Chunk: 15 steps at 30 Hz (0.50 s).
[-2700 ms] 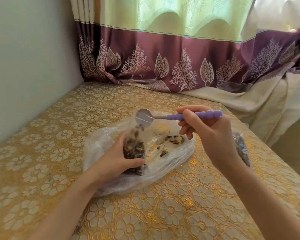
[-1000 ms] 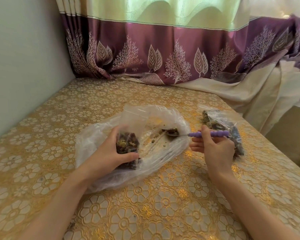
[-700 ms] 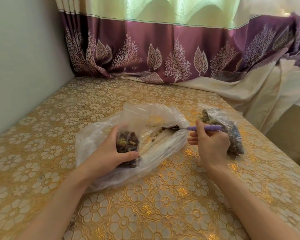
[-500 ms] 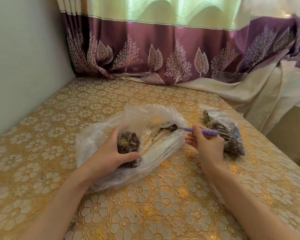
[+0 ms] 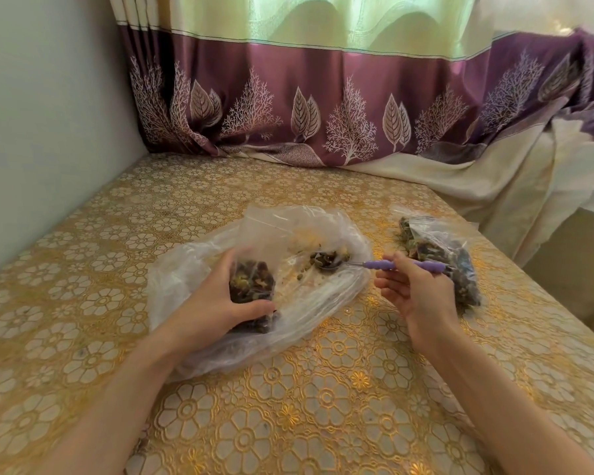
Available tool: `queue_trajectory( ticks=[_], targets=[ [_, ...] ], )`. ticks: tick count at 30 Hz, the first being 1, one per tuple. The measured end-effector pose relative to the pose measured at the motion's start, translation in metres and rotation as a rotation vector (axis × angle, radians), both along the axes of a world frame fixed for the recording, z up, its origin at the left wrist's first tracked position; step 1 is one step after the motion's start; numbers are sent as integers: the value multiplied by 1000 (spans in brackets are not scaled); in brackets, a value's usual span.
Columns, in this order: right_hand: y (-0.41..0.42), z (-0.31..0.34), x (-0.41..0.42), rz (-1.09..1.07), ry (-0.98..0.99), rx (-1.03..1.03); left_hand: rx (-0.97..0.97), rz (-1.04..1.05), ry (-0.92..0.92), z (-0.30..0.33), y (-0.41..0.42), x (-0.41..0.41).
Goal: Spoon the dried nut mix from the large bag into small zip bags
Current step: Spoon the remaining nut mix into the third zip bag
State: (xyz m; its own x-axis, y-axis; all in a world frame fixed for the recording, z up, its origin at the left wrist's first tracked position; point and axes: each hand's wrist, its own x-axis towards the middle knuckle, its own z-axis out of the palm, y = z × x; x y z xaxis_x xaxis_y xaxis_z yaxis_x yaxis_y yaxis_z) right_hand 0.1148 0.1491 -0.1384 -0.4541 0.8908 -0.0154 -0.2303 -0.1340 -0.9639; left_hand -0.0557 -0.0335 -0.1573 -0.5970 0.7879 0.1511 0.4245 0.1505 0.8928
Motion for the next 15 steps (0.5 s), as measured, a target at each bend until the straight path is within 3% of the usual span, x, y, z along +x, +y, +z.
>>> queue_trajectory(
  ticks=[15],
  targets=[
    [-8, 21, 10, 72, 80, 66, -7, -14, 1, -1, 0, -1]
  ],
)
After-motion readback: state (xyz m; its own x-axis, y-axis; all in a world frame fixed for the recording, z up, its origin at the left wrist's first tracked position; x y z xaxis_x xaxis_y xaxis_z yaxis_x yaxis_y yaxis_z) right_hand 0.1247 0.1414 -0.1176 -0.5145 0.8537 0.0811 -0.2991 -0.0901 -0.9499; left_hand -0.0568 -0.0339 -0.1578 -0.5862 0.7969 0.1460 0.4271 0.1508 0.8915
